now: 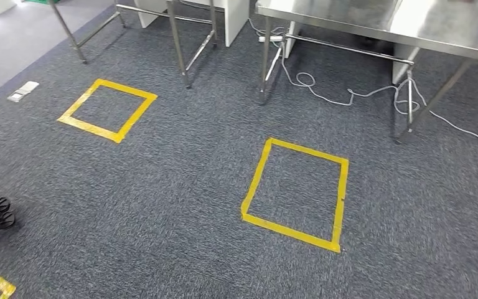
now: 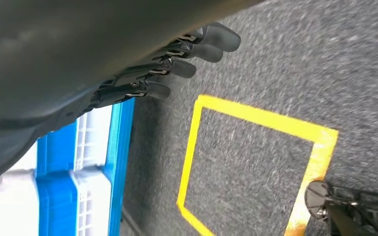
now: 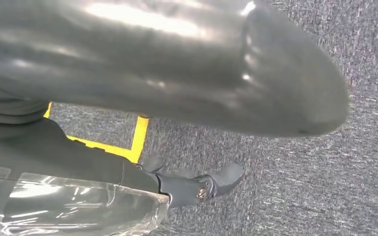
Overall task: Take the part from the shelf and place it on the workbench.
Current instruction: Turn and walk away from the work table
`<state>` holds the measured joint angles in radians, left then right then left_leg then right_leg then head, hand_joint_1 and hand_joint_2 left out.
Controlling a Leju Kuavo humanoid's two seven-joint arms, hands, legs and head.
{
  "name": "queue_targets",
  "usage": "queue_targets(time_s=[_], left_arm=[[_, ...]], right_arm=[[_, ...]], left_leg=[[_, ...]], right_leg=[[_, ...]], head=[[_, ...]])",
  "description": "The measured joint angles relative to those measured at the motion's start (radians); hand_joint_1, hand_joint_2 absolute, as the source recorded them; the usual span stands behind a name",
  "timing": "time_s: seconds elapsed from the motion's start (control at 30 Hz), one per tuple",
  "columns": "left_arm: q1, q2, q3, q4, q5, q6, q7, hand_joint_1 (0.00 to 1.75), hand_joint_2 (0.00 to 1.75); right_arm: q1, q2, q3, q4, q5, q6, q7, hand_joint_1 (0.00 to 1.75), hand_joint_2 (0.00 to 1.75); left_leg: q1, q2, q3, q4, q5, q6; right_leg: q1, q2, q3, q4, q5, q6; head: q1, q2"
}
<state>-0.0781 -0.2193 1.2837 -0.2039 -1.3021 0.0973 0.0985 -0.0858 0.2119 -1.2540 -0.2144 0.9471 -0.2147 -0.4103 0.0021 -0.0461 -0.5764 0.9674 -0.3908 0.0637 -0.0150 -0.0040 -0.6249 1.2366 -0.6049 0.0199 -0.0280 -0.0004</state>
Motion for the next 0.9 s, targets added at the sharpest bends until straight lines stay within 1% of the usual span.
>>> queue_targets(time_s=[0.03,0.07,0.1,0.13,0.17,0.2,0.23,0.27,0.3,0.33,0.37,0.4,0.43,0.47,0.5,0.53,0.57,0.6,0.63,0.67,0.7,0.73,0.77,0.8,0.83,0.87,0.9], left_arm=[[0.001,0.0,0.0,0.0,-0.001,-0.001,0.002,0.0,0.0],[0.001,-0.001,0.0,0.0,-0.002,-0.001,0.003,0.0,0.0],[0.001,-0.001,0.0,0.0,-0.003,-0.002,0.005,0.0,0.0],[0.0,-0.001,0.0,0.0,-0.003,-0.002,0.006,0.0,0.0],[0.0,-0.001,0.0,0.0,-0.004,-0.002,0.008,0.0,0.0],[0.001,-0.001,0.0,0.0,-0.004,-0.002,0.01,0.0,0.0],[0.003,0.0,0.0,0.0,-0.004,-0.002,0.013,0.0,0.0],[0.004,0.0,0.0,0.0,-0.004,-0.002,0.015,0.0,0.0],[0.005,0.001,0.0,0.0,-0.004,-0.002,0.018,0.0,0.0],[0.005,0.001,0.0,0.0,-0.005,-0.001,0.019,0.0,0.0],[0.004,0.001,0.0,0.0,-0.005,-0.001,0.02,0.0,0.0],[0.003,0.001,0.0,0.0,-0.006,-0.001,0.021,0.0,0.0],[0.003,0.001,0.0,0.0,-0.007,-0.001,0.021,0.0,0.0],[0.003,0.001,0.0,0.0,-0.009,-0.001,0.021,0.0,0.0],[0.003,0.002,0.0,0.0,-0.011,-0.002,0.021,0.0,0.0],[0.004,0.002,0.0,0.0,-0.012,-0.004,0.021,0.0,0.0],[0.004,0.003,0.0,0.0,-0.013,-0.005,0.021,0.0,0.0],[0.003,0.004,0.0,0.0,-0.014,-0.008,0.022,0.0,0.0],[0.002,0.005,0.0,0.0,-0.014,-0.01,0.023,0.0,0.0],[0.001,0.006,0.0,0.0,-0.015,-0.012,0.024,0.0,0.0],[0.0,0.006,0.0,0.0,-0.016,-0.013,0.025,0.0,0.0],[0.0,0.007,0.0,0.0,-0.017,-0.014,0.026,0.0,0.0],[0.001,0.007,0.0,0.0,-0.017,-0.015,0.027,0.0,0.0],[0.0,0.007,-0.001,0.0,-0.018,-0.015,0.028,0.0,0.0],[0.0,0.006,-0.001,0.0,-0.018,-0.015,0.028,0.0,0.0],[-0.001,0.006,-0.001,0.0,-0.018,-0.015,0.028,0.0,0.0],[-0.002,0.005,-0.001,0.0,-0.019,-0.015,0.028,0.0,0.0]], right_arm=[[0.001,-0.001,0.0,0.0,-0.002,-0.001,0.0,0.0,0.0],[0.001,-0.002,0.0,0.0,-0.003,-0.002,0.0,0.0,0.0],[0.001,-0.002,0.0,0.0,-0.004,-0.002,0.0,0.0,0.0],[0.0,-0.003,0.0,0.0,-0.005,-0.003,0.0,0.0,0.0],[0.0,-0.003,0.0,0.0,-0.005,-0.004,0.0,0.0,0.0],[0.0,-0.002,0.0,0.0,-0.005,-0.004,0.0,0.0,0.0],[0.0,0.0,0.0,0.0,-0.006,-0.004,0.001,0.0,0.0],[-0.001,0.001,0.0,0.0,-0.006,-0.005,0.001,0.0,0.0],[-0.001,0.003,0.0,0.0,-0.006,-0.005,0.001,0.0,0.0],[0.0,0.004,0.0,0.0,-0.006,-0.005,0.002,0.0,0.0],[0.002,0.004,-0.001,0.0,-0.006,-0.005,0.003,0.0,0.0],[0.004,0.004,-0.001,0.0,-0.006,-0.005,0.005,0.0,0.0],[0.005,0.004,-0.001,0.0,-0.007,-0.005,0.006,0.0,0.0],[0.006,0.004,-0.001,0.0,-0.007,-0.005,0.008,0.0,0.0],[0.006,0.005,-0.001,0.0,-0.008,-0.005,0.009,0.0,0.0],[0.006,0.005,-0.001,0.0,-0.008,-0.005,0.009,0.0,0.0],[0.005,0.006,-0.001,0.0,-0.008,-0.005,0.009,0.0,0.0],[0.005,0.007,-0.001,0.0,-0.009,-0.005,0.009,0.0,0.0],[0.005,0.008,-0.001,0.0,-0.009,-0.005,0.009,0.0,0.0],[0.005,0.008,-0.001,0.0,-0.009,-0.005,0.009,0.0,0.0],[0.005,0.009,-0.001,0.0,-0.009,-0.005,0.01,0.0,0.0],[0.005,0.01,-0.001,0.0,-0.009,-0.005,0.01,0.0,0.0],[0.005,0.011,-0.001,0.0,-0.009,-0.005,0.01,0.0,0.0],[0.004,0.011,-0.001,0.0,-0.009,-0.005,0.01,0.0,0.0],[0.004,0.01,-0.001,0.0,-0.009,-0.005,0.01,0.0,0.0],[0.005,0.01,-0.001,0.0,-0.009,-0.005,0.01,0.0,0.0],[0.006,0.009,-0.001,0.0,-0.009,-0.005,0.01,0.0,0.0]], left_leg=[[0.0,-0.013,0.0,0.001,0.001,-0.002],[0.0,-0.024,-0.002,0.004,0.002,-0.006],[-0.003,-0.035,-0.005,0.011,0.0,-0.011],[-0.005,-0.045,-0.009,0.017,-0.002,-0.018],[-0.006,-0.052,-0.013,0.021,-0.003,-0.025],[-0.007,-0.06,-0.017,0.024,-0.005,-0.033],[-0.003,-0.064,-0.019,0.025,-0.004,-0.039],[-0.001,-0.057,-0.023,0.031,-0.007,-0.044],[0.001,-0.038,-0.033,0.052,-0.022,-0.049],[0.003,-0.014,-0.051,0.094,-0.048,-0.054],[0.005,0.011,-0.077,0.153,-0.084,-0.059],[0.008,0.028,-0.11,0.225,-0.122,-0.065],[0.012,0.035,-0.139,0.288,-0.148,-0.07],[0.015,0.038,-0.155,0.323,-0.157,-0.073],[0.018,0.042,-0.153,0.322,-0.148,-0.075],[0.019,0.047,-0.127,0.274,-0.12,-0.074],[0.019,0.058,-0.087,0.201,-0.086,-0.07],[0.016,0.072,-0.049,0.132,-0.06,-0.065],[0.012,0.084,-0.02,0.077,-0.042,-0.058],[0.006,0.093,-0.008,0.053,-0.038,-0.052],[0.001,0.092,-0.008,0.049,-0.041,-0.046],[-0.001,0.085,-0.01,0.045,-0.04,-0.04],[0.001,0.077,-0.006,0.038,-0.037,-0.033],[0.002,0.068,-0.002,0.028,-0.032,-0.025],[0.005,0.059,0.003,0.019,-0.027,-0.018],[0.007,0.051,0.007,0.013,-0.022,-0.013],[0.005,0.041,0.006,0.011,-0.021,-0.01]], right_leg=[[-0.003,0.004,0.021,-0.051,0.028,0.012],[-0.008,0.017,0.055,-0.126,0.059,0.022],[-0.011,0.032,0.084,-0.193,0.086,0.026],[-0.014,0.044,0.103,-0.24,0.104,0.024],[-0.013,0.051,0.112,-0.265,0.113,0.017],[-0.01,0.047,0.111,-0.268,0.116,0.007],[-0.014,0.039,0.113,-0.268,0.119,-0.003],[-0.015,0.032,0.116,-0.269,0.121,-0.01],[-0.018,0.024,0.12,-0.27,0.124,-0.017],[-0.021,0.016,0.122,-0.271,0.126,-0.023],[-0.018,0.007,0.122,-0.271,0.127,-0.027],[-0.016,-0.004,0.122,-0.271,0.126,-0.03],[-0.013,-0.014,0.122,-0.271,0.125,-0.031],[-0.012,-0.024,0.122,-0.27,0.123,-0.032],[-0.011,-0.033,0.123,-0.27,0.122,-0.032],[-0.011,-0.041,0.124,-0.27,0.12,-0.031],[-0.01,-0.048,0.127,-0.27,0.118,-0.028],[-0.008,-0.054,0.13,-0.271,0.115,-0.024],[-0.005,-0.06,0.132,-0.271,0.113,-0.021],[-0.002,-0.066,0.133,-0.271,0.111,-0.017],[0.0,-0.072,0.134,-0.273,0.109,-0.012],[0.001,-0.079,0.136,-0.275,0.109,-0.006],[0.003,-0.081,0.137,-0.274,0.105,0.0],[0.004,-0.072,0.132,-0.261,0.096,0.002],[0.006,-0.057,0.117,-0.229,0.078,0.0],[0.005,-0.036,0.091,-0.175,0.054,-0.006],[0.004,-0.02,0.056,-0.107,0.027,-0.013]], head=[[0.0,0.0],[0.0,0.0],[0.001,0.0],[0.0,0.0],[0.0,0.0],[0.0,0.0],[-0.001,0.0],[-0.001,0.0],[-0.004,0.0],[-0.007,0.0],[-0.01,0.0],[-0.012,0.0],[-0.012,0.0],[-0.013,0.0],[-0.013,0.0],[-0.013,0.0],[-0.013,0.0],[-0.013,0.0],[-0.012,0.0],[-0.012,0.0],[-0.012,0.0],[-0.013,0.0],[-0.013,0.0],[-0.012,0.0],[-0.01,0.0],[-0.008,0.0],[-0.006,0.0]])
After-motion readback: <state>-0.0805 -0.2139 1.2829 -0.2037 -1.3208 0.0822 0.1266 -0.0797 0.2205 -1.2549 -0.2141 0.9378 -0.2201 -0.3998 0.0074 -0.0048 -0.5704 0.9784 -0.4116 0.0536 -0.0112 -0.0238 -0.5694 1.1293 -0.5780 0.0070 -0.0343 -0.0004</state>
